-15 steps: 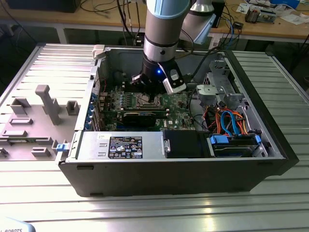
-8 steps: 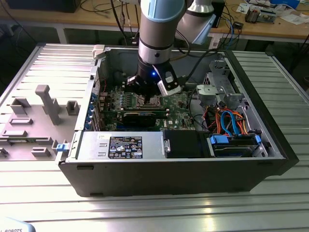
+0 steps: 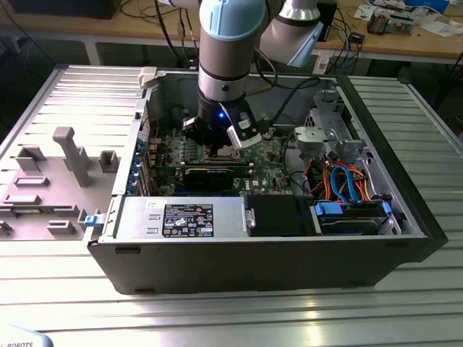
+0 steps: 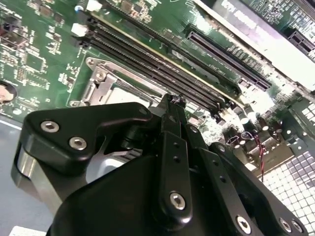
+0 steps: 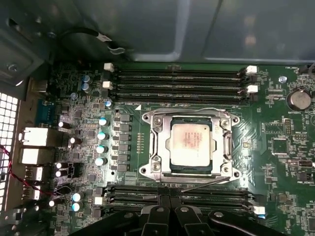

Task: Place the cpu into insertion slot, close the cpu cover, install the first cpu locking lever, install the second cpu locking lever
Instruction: 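Install the second cpu locking lever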

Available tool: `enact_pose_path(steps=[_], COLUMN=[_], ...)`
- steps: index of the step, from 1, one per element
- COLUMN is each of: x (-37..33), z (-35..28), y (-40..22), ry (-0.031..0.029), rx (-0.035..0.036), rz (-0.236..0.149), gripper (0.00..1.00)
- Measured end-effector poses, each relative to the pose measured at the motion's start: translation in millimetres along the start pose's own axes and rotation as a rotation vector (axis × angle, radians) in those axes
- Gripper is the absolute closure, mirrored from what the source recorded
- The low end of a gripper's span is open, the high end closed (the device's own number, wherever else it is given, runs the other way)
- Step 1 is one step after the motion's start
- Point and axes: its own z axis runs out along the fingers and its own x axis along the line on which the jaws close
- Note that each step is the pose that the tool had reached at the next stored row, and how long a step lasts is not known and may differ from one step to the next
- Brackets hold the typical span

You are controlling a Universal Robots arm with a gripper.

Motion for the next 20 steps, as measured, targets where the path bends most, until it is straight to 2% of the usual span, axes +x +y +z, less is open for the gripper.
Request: enact_pose_path(steps=[6, 7, 8, 18, 20], x=[6.4, 8.8, 8.8, 9.1, 9.9], z=[9.2, 12.5, 12.5, 12.0, 14.2], y=[-1.6, -2.1, -2.1, -11.4, -12.1], ry=[0.0, -0.0013, -0.0017, -0.0017, -0.0018], rx=[-0.002, -0.0389, -0.0512, -0.0529, -0.0533], rz=[0.0, -0.002, -0.003, -0.003, -0.003], gripper=[0.89, 0.89, 0.89, 0.89, 0.89])
